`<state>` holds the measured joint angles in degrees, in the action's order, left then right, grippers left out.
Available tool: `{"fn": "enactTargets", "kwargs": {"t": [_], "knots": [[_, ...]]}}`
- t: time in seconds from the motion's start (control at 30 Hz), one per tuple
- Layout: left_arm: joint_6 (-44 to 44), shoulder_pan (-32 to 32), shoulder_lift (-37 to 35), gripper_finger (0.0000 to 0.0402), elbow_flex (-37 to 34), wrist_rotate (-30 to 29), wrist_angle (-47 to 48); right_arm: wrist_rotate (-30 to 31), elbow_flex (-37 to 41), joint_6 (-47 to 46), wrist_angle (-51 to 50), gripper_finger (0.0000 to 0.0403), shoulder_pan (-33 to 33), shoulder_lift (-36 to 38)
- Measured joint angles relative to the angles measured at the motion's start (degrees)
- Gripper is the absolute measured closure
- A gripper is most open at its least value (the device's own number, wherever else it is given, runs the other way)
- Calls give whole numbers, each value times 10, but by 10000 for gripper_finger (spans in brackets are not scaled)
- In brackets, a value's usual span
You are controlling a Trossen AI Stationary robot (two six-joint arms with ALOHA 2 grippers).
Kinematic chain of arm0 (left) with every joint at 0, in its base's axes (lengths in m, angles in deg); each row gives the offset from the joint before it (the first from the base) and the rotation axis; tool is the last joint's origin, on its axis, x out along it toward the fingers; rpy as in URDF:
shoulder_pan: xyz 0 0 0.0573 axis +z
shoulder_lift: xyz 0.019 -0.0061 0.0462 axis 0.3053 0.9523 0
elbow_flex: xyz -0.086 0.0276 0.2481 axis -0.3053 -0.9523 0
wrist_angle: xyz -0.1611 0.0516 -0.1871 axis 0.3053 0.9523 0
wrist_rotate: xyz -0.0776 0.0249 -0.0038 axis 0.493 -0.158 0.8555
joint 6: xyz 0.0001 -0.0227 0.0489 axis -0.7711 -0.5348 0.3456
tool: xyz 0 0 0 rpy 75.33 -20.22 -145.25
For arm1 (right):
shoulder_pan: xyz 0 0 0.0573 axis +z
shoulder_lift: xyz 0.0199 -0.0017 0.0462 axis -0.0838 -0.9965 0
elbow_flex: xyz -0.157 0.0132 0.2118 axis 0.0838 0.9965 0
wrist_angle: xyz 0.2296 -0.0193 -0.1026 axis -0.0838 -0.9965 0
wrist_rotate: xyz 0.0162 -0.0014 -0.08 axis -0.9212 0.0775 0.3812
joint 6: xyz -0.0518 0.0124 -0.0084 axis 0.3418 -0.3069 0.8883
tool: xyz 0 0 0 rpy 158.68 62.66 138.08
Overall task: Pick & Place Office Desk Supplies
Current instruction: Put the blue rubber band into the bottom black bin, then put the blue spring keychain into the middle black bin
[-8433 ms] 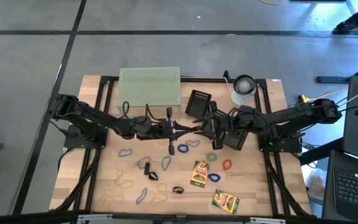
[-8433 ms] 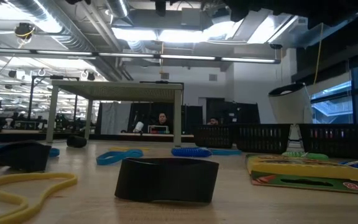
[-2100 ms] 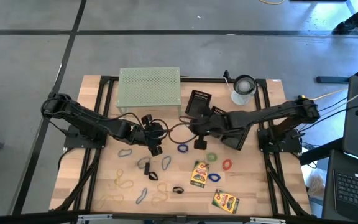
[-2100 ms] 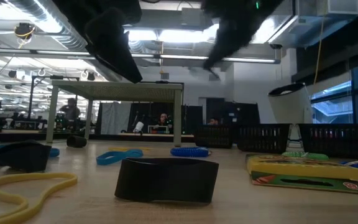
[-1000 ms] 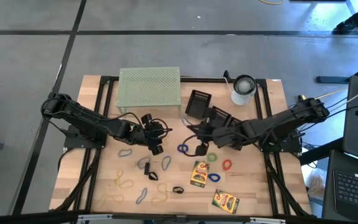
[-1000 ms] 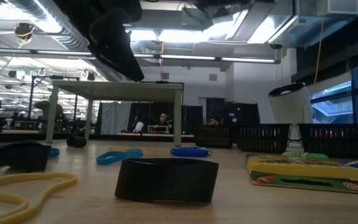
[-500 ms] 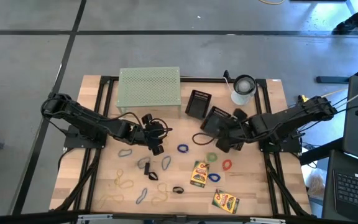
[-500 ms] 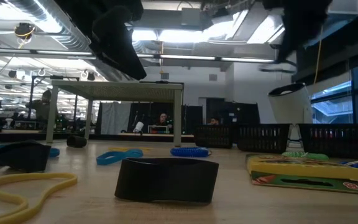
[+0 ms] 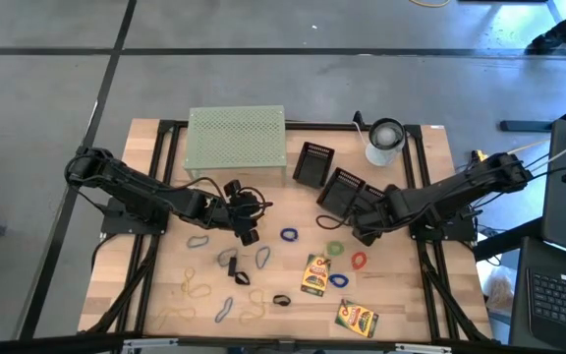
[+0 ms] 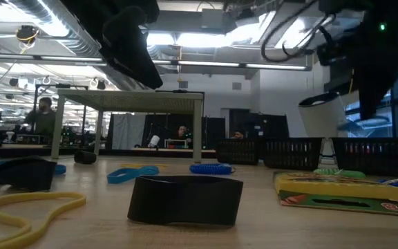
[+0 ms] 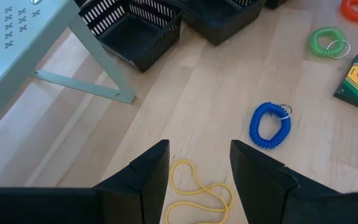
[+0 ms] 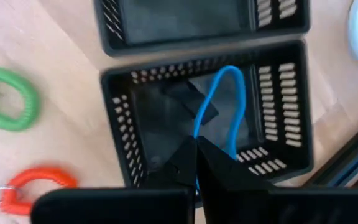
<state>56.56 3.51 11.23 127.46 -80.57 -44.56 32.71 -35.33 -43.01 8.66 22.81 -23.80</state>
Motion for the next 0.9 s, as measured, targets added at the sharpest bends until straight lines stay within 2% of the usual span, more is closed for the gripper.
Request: {"fn": "enactTargets", "kwargs": {"t": [0.13, 0.3, 0.73, 0.9], "knots": [[0, 0, 0, 238, 0, 0, 0, 8, 21, -30, 17, 391, 0, 0], [0, 0, 0, 238, 0, 0, 0, 9, 28, -54, 15, 353, 0, 0], [1, 0, 0, 238, 0, 1, 0, 12, 27, -55, 17, 179, 0, 0], [1, 0, 0, 238, 0, 1, 0, -4, 8, -54, 17, 132, 0, 0]]}}
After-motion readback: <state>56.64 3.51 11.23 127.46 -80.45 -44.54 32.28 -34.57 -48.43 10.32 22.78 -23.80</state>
